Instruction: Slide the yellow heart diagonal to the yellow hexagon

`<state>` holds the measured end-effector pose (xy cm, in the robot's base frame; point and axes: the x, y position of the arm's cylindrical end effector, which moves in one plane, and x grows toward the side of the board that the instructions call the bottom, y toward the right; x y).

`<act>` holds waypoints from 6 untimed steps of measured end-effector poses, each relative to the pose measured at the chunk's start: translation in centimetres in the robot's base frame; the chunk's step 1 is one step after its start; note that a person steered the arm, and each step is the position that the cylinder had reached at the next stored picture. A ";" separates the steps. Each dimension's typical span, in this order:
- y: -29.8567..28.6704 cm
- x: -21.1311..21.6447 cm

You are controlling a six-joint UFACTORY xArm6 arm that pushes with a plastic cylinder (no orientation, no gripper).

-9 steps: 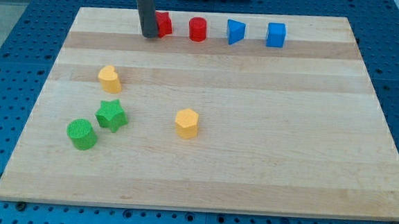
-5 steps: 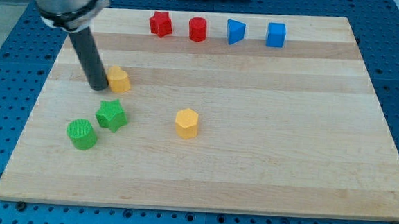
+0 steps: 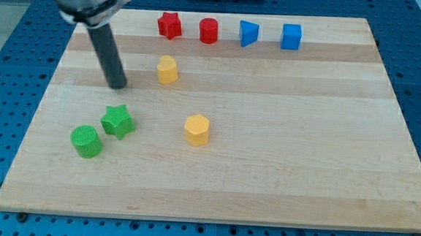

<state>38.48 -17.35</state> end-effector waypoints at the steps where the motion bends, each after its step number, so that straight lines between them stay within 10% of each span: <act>1: 8.4 -1.4; 2: 16.5 -1.5; 5: 10.1 -6.6; 6: 17.3 -5.5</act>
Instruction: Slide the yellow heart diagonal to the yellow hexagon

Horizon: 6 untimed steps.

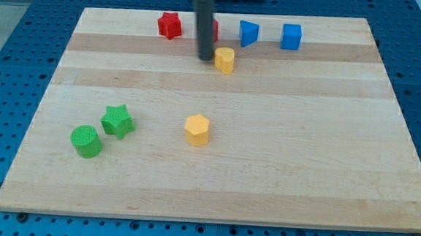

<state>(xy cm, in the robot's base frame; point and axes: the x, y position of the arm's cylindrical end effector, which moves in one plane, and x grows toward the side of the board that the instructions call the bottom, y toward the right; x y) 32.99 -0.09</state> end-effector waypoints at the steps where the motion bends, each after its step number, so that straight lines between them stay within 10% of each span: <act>1: 7.1 2.0; 4: -3.5 6.5; 6: 1.7 19.6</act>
